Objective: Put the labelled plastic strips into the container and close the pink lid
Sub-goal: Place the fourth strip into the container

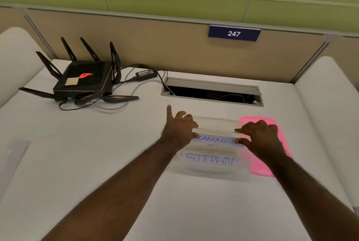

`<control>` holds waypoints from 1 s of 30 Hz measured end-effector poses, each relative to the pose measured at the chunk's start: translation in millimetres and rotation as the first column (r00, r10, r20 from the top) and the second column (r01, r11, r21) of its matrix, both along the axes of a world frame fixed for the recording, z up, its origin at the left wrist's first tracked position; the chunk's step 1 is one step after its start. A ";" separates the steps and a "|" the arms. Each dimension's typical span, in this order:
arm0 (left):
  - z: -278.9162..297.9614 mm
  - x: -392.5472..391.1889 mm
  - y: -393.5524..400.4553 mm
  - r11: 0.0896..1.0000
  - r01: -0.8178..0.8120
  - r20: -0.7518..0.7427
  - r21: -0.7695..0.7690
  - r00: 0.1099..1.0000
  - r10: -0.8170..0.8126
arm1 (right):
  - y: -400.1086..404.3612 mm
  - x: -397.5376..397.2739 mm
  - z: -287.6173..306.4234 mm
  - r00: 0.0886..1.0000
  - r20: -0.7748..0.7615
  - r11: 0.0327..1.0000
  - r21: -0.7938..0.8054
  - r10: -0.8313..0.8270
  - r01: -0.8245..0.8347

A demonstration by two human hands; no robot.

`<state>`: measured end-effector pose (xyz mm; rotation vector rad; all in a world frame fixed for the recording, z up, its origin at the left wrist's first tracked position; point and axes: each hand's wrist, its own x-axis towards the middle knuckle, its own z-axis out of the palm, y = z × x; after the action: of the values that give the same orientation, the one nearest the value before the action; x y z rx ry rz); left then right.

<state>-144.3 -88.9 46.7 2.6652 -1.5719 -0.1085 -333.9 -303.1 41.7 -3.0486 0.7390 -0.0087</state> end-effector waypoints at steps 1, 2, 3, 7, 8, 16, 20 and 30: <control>-2.7 -2.5 -3.9 0.999 0.008 0.036 0.039 0.999 -0.010 | 1.4 -0.1 -3.0 1.000 -0.009 1.000 -0.016 -0.012 0.012; -5.2 -4.9 -7.5 0.996 0.010 0.068 0.089 0.998 -0.016 | 3.0 0.7 -6.3 1.000 -0.016 0.999 -0.030 -0.020 0.020; -7.7 -6.8 -11.1 0.989 0.001 0.096 0.145 0.995 -0.016 | 4.8 2.6 -9.6 0.999 -0.024 0.999 -0.040 -0.024 0.023; -21.2 -15.8 -21.6 0.950 -0.081 0.138 0.302 0.990 0.041 | 12.6 15.7 -19.9 0.992 -0.126 0.995 -0.103 -0.011 -0.002; -24.3 -18.1 -23.2 0.941 -0.098 0.137 0.325 0.989 0.056 | 14.2 18.9 -21.9 0.988 -0.156 0.993 -0.120 -0.012 -0.007; -34.4 -22.8 -26.2 0.938 -0.075 0.190 0.338 0.982 0.010 | 23.7 28.3 -30.8 0.967 -0.252 0.982 -0.188 -0.046 -0.003; -30.5 -20.0 -22.0 0.989 -0.075 0.176 0.129 0.983 0.052 | 26.4 34.1 -22.8 0.990 -0.140 0.989 -0.151 -0.025 0.004; -12.6 -13.3 54.4 0.845 -0.493 0.008 -0.208 0.863 0.505 | 73.4 91.3 -1.0 0.965 0.169 0.978 0.011 0.203 -0.208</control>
<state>-157.6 -34.5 34.1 2.8265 -0.7909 0.1474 -242.6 -229.6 40.7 -3.0318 0.4074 -0.2471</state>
